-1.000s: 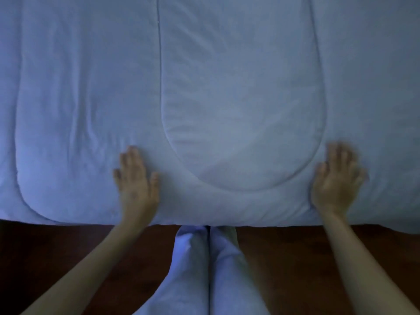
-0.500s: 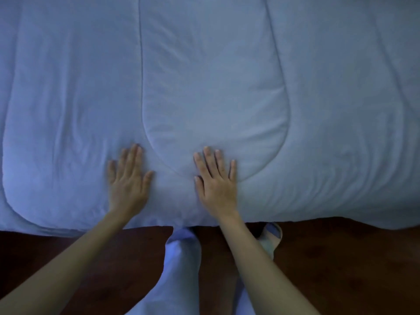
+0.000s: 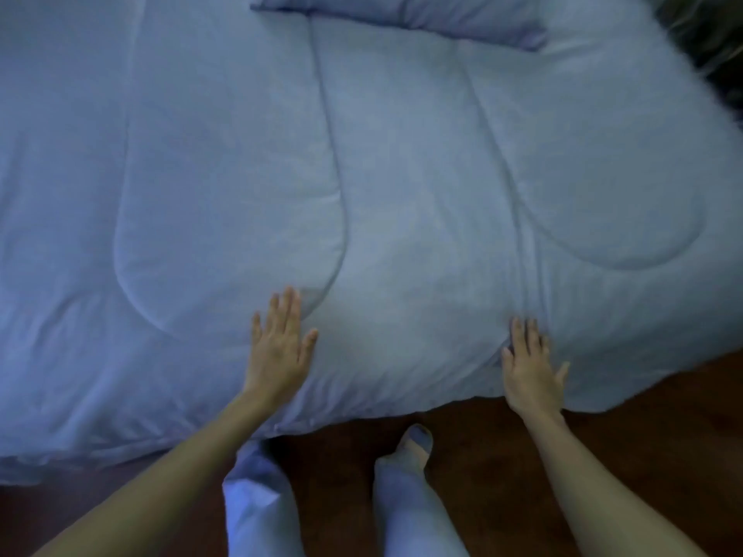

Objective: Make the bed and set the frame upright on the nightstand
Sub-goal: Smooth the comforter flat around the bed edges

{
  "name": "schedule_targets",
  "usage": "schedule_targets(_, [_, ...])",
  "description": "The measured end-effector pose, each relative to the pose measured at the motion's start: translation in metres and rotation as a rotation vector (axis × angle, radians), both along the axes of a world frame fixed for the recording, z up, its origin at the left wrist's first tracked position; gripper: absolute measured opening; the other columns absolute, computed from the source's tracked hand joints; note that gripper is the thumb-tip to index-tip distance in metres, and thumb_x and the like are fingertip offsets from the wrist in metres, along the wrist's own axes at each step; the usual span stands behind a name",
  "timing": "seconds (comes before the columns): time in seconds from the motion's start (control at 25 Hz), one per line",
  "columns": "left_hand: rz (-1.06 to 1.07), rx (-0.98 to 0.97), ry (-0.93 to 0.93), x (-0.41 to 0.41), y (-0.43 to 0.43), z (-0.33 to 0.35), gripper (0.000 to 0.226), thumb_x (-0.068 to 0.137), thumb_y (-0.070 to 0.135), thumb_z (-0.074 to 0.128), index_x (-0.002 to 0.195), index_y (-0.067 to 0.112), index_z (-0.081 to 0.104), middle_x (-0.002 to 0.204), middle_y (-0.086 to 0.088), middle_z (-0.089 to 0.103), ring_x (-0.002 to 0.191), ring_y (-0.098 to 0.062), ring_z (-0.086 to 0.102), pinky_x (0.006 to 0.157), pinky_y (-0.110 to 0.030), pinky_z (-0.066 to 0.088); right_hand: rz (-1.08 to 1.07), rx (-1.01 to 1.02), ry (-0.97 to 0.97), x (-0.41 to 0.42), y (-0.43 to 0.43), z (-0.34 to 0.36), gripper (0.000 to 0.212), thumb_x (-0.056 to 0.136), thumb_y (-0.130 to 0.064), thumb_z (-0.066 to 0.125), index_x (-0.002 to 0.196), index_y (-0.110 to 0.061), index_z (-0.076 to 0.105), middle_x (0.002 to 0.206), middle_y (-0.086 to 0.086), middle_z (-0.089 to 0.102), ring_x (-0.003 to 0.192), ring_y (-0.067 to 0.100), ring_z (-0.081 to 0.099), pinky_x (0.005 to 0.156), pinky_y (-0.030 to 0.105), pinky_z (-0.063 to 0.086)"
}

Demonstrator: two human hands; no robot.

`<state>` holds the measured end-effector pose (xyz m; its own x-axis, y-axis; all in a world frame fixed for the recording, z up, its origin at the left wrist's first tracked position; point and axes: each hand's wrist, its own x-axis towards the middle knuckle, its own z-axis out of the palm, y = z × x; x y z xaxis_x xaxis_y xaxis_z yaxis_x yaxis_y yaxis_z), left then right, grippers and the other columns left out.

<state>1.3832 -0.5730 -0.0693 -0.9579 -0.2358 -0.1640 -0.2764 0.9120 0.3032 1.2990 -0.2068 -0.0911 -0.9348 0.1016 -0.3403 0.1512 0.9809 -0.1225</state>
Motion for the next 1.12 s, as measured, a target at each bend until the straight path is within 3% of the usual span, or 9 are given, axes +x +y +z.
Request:
schedule_targets(0.16, [-0.2,0.034,0.009,-0.051,0.07,0.028,0.083,0.095,0.057,0.0,0.14,0.002,0.043,0.147,-0.013,0.043,0.137,-0.032,0.04,0.113,-0.05,0.024,-0.26,-0.244,0.002,-0.015,0.056,0.031,0.048,0.1,-0.028,0.034,0.147,-0.018,0.034,0.151,0.008,0.038,0.138,0.03,0.035,0.112,0.052,0.029])
schedule_targets(0.36, [-0.201,0.079,0.163,-0.128,0.122,0.065,0.08,0.087,0.057,0.005,0.147,0.012,0.032,0.154,-0.004,0.034,0.145,-0.021,0.026,0.119,-0.041,0.013,-0.197,-0.482,0.281,-0.073,0.028,0.063,0.029,0.092,-0.008,0.049,0.115,-0.005,0.067,0.122,0.014,0.066,0.11,0.031,0.062,0.09,0.031,0.046])
schedule_targets(0.48, [-0.187,0.108,0.182,-0.167,0.14,0.066,0.081,0.083,0.054,0.001,0.148,0.016,0.029,0.155,-0.001,0.031,0.147,-0.017,0.021,0.119,-0.037,0.009,-0.185,-0.602,0.447,-0.103,-0.005,0.072,0.027,0.087,-0.003,0.05,0.101,-0.005,0.072,0.106,0.012,0.072,0.1,0.029,0.067,0.081,0.025,0.045])
schedule_targets(0.6, [-0.189,0.091,0.117,-0.206,0.144,0.042,0.08,0.083,0.055,0.0,0.15,0.017,0.025,0.158,0.0,0.025,0.148,-0.017,0.017,0.119,-0.039,0.008,-0.134,-0.682,0.5,-0.126,-0.031,0.071,0.026,0.083,-0.001,0.05,0.097,-0.006,0.072,0.1,0.009,0.073,0.096,0.027,0.067,0.08,0.02,0.041])
schedule_targets(0.72, [-0.19,0.0,-0.084,-0.229,0.116,-0.001,0.07,0.092,0.053,0.009,0.153,0.018,0.01,0.162,0.001,0.006,0.149,-0.016,0.004,0.119,-0.041,0.001,0.031,-0.705,0.489,-0.148,-0.057,0.068,0.032,0.078,-0.008,0.046,0.097,-0.01,0.072,0.102,0.007,0.073,0.098,0.028,0.066,0.085,0.023,0.042])
schedule_targets(0.84, [-0.082,-0.14,-0.034,-0.22,0.074,-0.027,0.072,0.089,0.054,0.003,0.153,0.02,0.008,0.162,0.002,0.006,0.149,-0.018,0.006,0.119,-0.044,0.003,0.161,-0.729,0.464,-0.179,-0.094,0.072,0.035,0.08,-0.009,0.047,0.106,-0.014,0.07,0.112,0.005,0.07,0.108,0.025,0.063,0.091,0.023,0.041])
schedule_targets(0.92, [0.058,-0.176,-0.006,-0.221,0.055,-0.03,0.067,0.092,0.048,0.009,0.153,0.02,0.011,0.161,0.002,0.009,0.149,-0.019,0.01,0.118,-0.046,0.006,0.27,-0.724,0.378,-0.204,-0.123,0.072,0.038,0.086,-0.014,0.047,0.12,-0.014,0.064,0.129,0.005,0.063,0.122,0.022,0.055,0.103,0.03,0.038])
schedule_targets(1.04, [0.195,-0.162,-0.001,-0.23,0.041,-0.03,0.06,0.098,0.041,0.022,0.153,0.017,0.011,0.161,-0.001,0.011,0.148,-0.022,0.012,0.118,-0.05,0.006,0.463,-0.409,0.117,-0.228,-0.122,0.039,0.05,0.098,-0.032,0.039,0.147,-0.02,0.034,0.158,0.0,0.027,0.146,0.018,0.022,0.117,0.047,0.015])
schedule_targets(1.12, [0.203,-0.166,-0.02,-0.23,0.039,-0.031,0.06,0.099,0.04,0.024,0.153,0.017,0.011,0.161,-0.001,0.011,0.148,-0.022,0.012,0.117,-0.05,0.006,0.497,-0.169,0.134,-0.239,-0.07,0.007,0.056,0.097,-0.044,0.03,0.15,-0.027,0.025,0.16,-0.002,0.02,0.148,0.021,0.018,0.116,0.051,0.01])
